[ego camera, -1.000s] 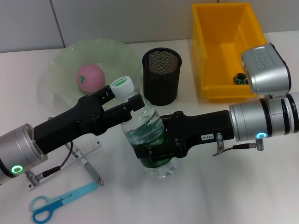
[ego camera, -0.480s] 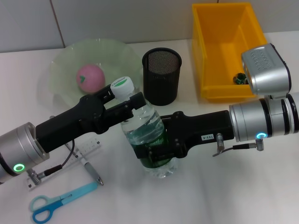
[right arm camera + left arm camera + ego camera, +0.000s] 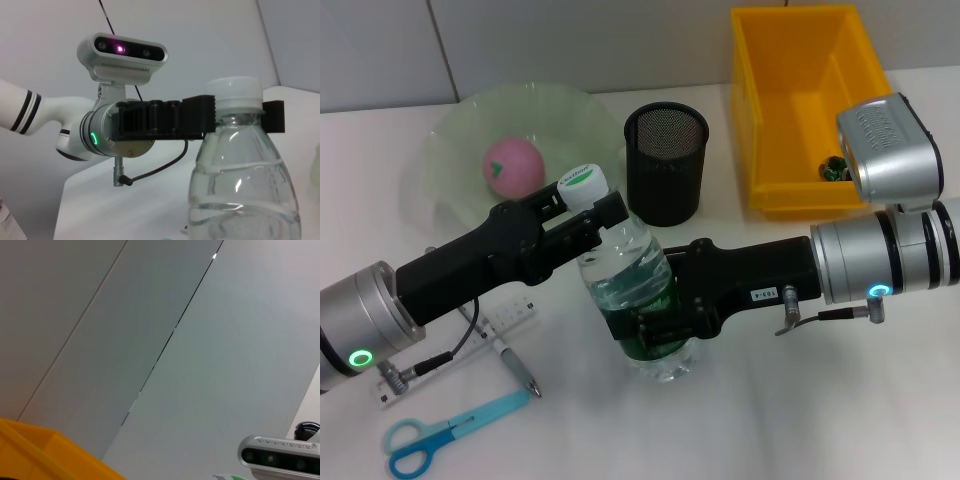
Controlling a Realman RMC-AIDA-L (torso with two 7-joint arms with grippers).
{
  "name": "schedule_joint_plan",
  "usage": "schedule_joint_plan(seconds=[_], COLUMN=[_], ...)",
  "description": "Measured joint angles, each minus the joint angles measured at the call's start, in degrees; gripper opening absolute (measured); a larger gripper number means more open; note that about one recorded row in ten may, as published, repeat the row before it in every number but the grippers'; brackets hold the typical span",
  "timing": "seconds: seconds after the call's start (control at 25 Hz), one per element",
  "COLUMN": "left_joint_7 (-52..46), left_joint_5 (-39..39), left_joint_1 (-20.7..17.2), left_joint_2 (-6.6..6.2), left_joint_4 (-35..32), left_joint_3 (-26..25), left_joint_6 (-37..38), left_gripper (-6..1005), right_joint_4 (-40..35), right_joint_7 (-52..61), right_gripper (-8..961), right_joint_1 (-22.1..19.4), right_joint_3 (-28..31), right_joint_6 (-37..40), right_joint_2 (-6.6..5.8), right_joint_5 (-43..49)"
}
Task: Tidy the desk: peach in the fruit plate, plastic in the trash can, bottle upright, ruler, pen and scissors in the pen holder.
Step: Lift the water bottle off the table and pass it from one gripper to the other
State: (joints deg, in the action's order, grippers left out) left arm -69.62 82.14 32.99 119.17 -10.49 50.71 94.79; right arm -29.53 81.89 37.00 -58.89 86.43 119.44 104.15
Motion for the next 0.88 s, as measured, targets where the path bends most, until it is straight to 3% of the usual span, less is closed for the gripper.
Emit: schedule_joint_plan(seconds=[0.56,0.76,0.88], left_joint_7=[0.72,0.72,0.71], left_joint_5=[-0.15,-0.15,-0.15], left_joint_1=[-0.03,-0.03,-0.03], left_joint_2=[0.0,0.0,0.0], left_joint_4=[0.12,0.12,0.12], left_joint_3=[0.0,0.0,0.0], left_joint_6=[-0.92,-0.92,-0.92], left_gripper=[584,454,451], right_joint_4=[0.0,0.0,0.0], right_joint_7=[0.02,0.03,0.03], right_gripper=[736,736,737], right_joint_1=[0.0,0.0,0.0], right_joint_3=[0.01,0.0,0.0], right_joint_6=[0.05,0.05,0.05], right_joint_2=[0.0,0.0,0.0], right_joint_5=[0.0,0.0,0.0])
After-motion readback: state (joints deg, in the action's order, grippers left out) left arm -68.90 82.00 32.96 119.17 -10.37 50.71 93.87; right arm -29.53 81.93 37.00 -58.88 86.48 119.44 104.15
